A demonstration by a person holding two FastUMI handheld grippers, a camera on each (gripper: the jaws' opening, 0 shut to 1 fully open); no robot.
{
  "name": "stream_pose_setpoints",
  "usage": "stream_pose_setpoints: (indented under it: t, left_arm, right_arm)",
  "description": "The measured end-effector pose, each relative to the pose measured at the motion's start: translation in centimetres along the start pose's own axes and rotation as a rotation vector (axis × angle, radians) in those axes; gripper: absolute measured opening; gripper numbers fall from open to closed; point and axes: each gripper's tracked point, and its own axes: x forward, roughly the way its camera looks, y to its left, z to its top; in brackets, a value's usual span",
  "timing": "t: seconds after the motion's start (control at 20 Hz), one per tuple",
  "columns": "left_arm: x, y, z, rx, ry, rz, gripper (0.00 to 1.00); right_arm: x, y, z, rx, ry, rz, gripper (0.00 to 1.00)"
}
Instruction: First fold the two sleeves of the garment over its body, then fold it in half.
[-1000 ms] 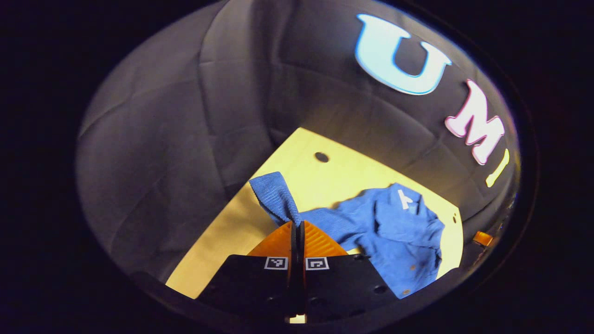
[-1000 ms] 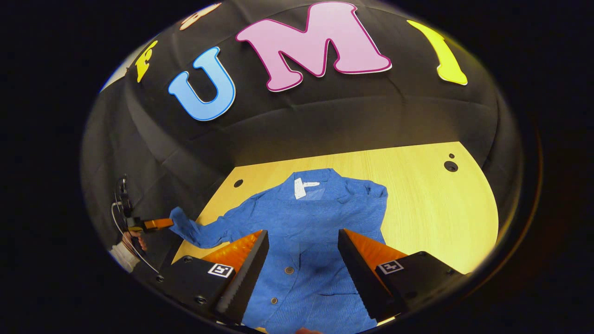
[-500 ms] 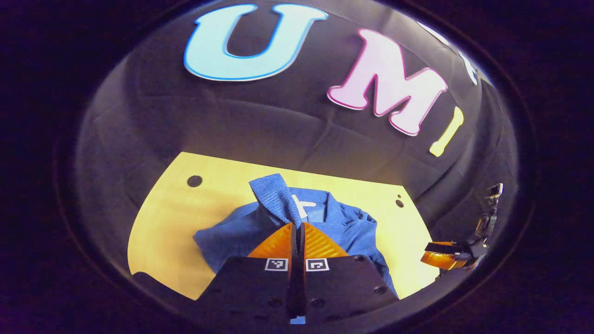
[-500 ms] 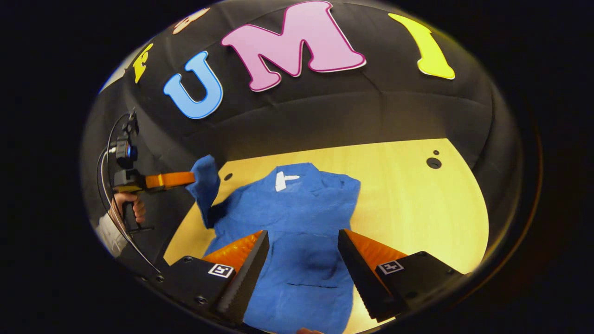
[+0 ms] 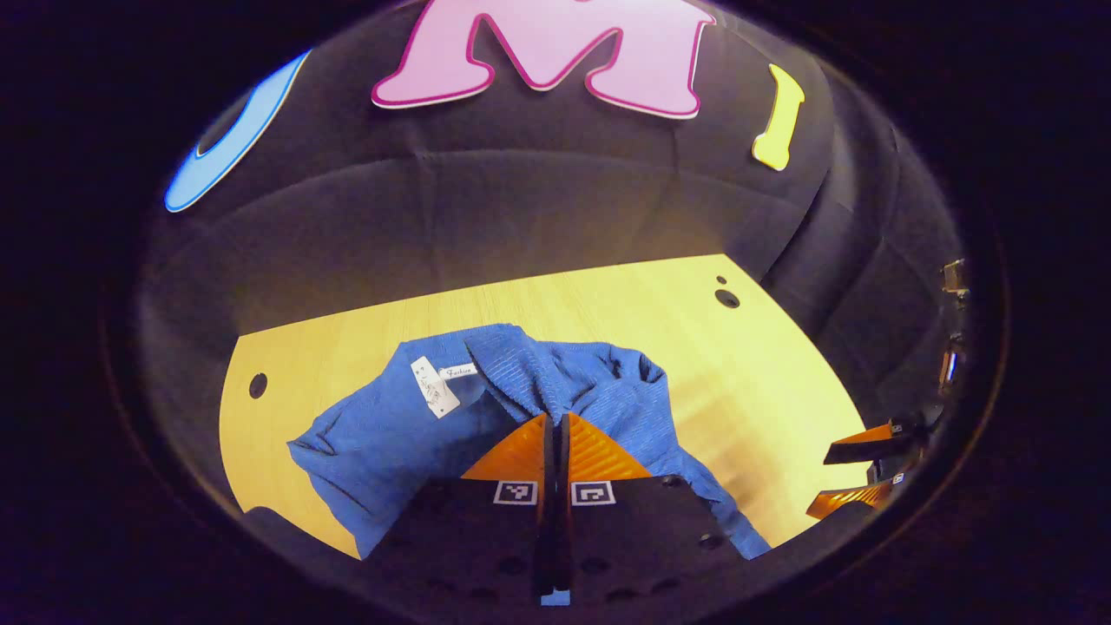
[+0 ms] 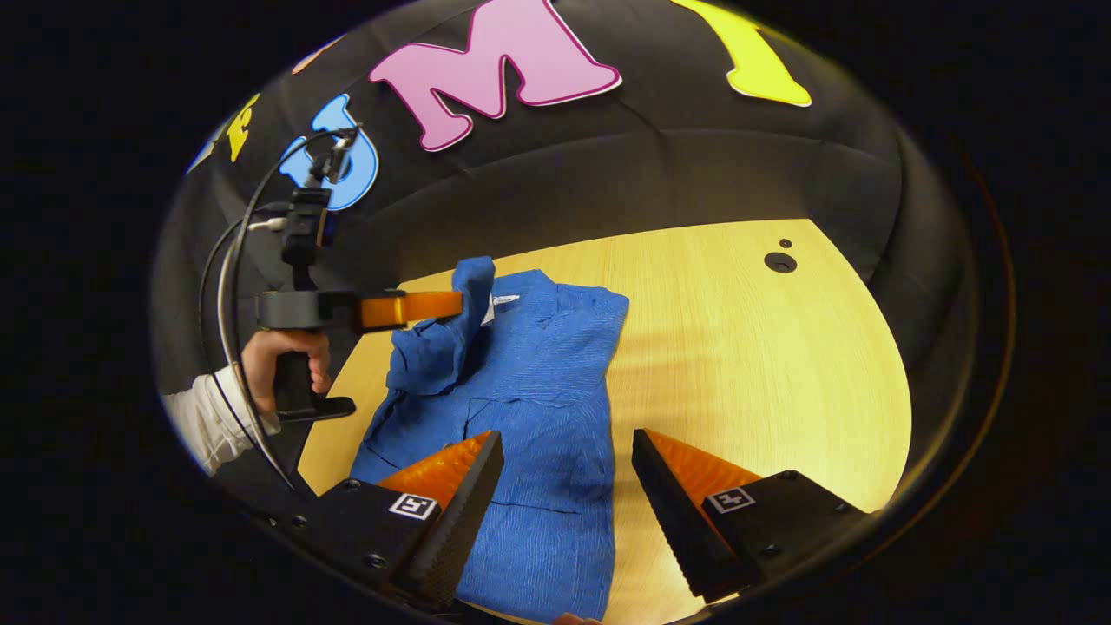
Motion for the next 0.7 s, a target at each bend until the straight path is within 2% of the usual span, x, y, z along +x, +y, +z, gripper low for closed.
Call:
stream_pose_setpoints:
  t: [0.1,0.15,0.25,0.3,0.35,0.4,0.45,0.5,0.55,0.7]
  left_arm:
    - [0.9,-0.5,-0.7,-0.032,0.037,-0.026,0.0]
    - [1.2,-1.6,-1.1,-0.055,0.057,-0.071,0.06]
    - [1.9,-2.7,-1.6,-0.107,0.075,-0.115,0.18]
    - [1.7,-3.8,-1.3,-0.13,0.071,-0.16,0.27]
    - [1.3,-5.1,-0.9,-0.154,0.052,-0.225,0.59]
    - [1.0,-6.4,-0.4,-0.188,0.02,-0.289,0.71]
    - [0.4,-7.5,0.0,-0.224,-0.008,-0.342,0.71]
    - [-0.4,-7.8,0.6,-0.249,-0.038,-0.359,0.74]
    - [-0.9,-7.2,0.6,-0.258,-0.058,-0.349,0.84]
    - [-4.3,-4.4,-0.6,-0.233,-0.081,-0.264,0.85]
  right_arm:
    - [0.4,-0.4,-0.2,0.003,0.008,-0.002,0.96]
    - [0.6,-0.6,-0.3,0.003,0.011,-0.002,0.96]
    - [0.9,-0.8,-0.6,0.009,0.02,0.0,0.96]
    - [1.0,-0.7,-0.7,0.013,0.023,0.003,0.96]
    - [1.1,-0.8,-0.8,0.017,0.027,0.004,0.96]
    - [1.2,-0.8,-1.0,0.02,0.031,0.005,0.96]
    - [1.4,-0.8,-1.1,0.022,0.035,0.007,0.96]
    - [1.3,-0.6,-1.3,0.022,0.037,0.009,0.96]
    - [1.2,-0.5,-1.4,0.02,0.039,0.01,0.96]
    - [1.0,-0.1,-1.8,0.021,0.043,0.018,0.96]
